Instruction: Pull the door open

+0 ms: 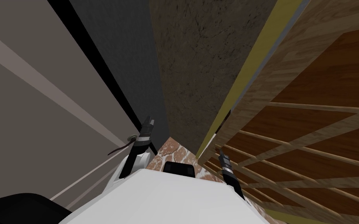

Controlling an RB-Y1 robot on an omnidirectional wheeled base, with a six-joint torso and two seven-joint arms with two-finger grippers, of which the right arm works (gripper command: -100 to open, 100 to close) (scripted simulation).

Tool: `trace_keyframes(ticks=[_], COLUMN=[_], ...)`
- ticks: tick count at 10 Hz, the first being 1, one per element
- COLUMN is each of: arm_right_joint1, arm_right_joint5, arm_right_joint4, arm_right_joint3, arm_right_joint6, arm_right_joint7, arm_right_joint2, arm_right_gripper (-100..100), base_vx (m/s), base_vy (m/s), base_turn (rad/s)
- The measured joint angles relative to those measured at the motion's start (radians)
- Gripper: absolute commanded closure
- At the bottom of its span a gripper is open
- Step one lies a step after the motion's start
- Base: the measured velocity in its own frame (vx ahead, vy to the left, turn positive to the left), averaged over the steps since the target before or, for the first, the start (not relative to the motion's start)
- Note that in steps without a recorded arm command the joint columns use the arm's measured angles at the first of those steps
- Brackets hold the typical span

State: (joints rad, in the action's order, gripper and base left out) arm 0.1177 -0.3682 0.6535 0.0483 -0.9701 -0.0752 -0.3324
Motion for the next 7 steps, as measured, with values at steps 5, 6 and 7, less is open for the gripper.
trace_keyframes(ticks=[5, 6, 7], arm_right_joint1=[-0.019, -0.025, -0.033], arm_right_joint5=[0.004, 0.006, 0.007], arm_right_joint4=[-0.003, -0.006, -0.011], arm_right_joint3=[0.013, 0.015, 0.019], arm_right_joint6=[0.011, 0.012, 0.013], arm_right_joint7=[-0.114, -0.143, -0.172], arm_right_joint2=[0.020, 0.024, 0.030], arm_right_gripper=[-100, -100, -100], base_vx=[-0.045, -0.059, -0.039], base_vy=[-0.003, -0.006, -0.006], base_turn=[0.005, 0.006, 0.002])
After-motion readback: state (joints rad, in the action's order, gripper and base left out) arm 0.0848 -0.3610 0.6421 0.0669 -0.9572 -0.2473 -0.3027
